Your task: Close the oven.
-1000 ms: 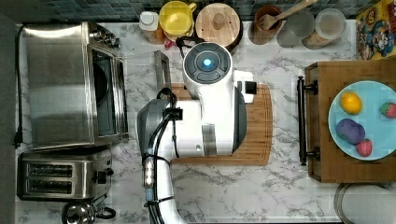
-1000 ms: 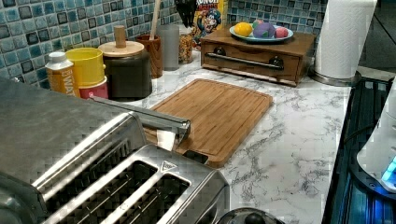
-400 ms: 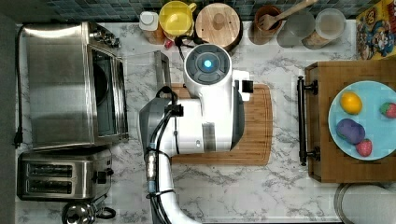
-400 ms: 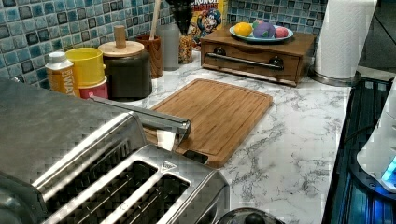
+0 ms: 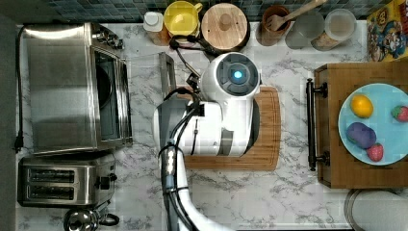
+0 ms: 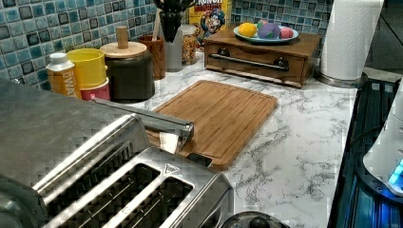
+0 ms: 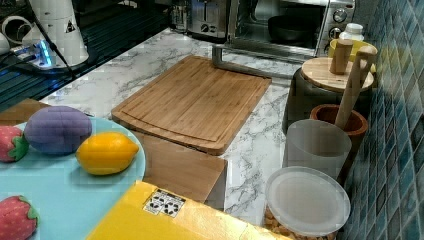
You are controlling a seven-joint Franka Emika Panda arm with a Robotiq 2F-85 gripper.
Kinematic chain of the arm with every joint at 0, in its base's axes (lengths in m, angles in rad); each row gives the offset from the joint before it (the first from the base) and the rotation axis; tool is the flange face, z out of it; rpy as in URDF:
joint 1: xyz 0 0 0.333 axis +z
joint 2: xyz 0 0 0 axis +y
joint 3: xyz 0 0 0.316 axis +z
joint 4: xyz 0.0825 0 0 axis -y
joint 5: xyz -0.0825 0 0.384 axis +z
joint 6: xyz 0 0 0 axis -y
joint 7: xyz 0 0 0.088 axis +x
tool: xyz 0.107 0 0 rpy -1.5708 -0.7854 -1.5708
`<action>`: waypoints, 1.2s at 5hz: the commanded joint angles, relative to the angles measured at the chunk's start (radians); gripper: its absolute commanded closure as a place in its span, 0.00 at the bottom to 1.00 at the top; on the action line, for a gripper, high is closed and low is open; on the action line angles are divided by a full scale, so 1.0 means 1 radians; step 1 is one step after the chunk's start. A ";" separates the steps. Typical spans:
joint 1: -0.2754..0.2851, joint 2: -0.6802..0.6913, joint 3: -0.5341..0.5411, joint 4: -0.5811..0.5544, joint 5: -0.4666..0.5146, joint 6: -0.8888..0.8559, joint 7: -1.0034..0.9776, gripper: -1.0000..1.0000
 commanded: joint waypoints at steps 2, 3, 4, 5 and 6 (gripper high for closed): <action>-0.062 0.028 0.032 -0.115 0.398 0.247 -0.636 1.00; -0.072 0.049 0.049 -0.153 0.558 0.291 -0.786 1.00; -0.091 0.110 0.056 -0.135 0.637 0.242 -0.880 1.00; -0.095 0.168 0.047 -0.118 0.688 0.251 -0.924 1.00; -0.081 0.187 0.043 -0.135 0.679 0.312 -0.993 1.00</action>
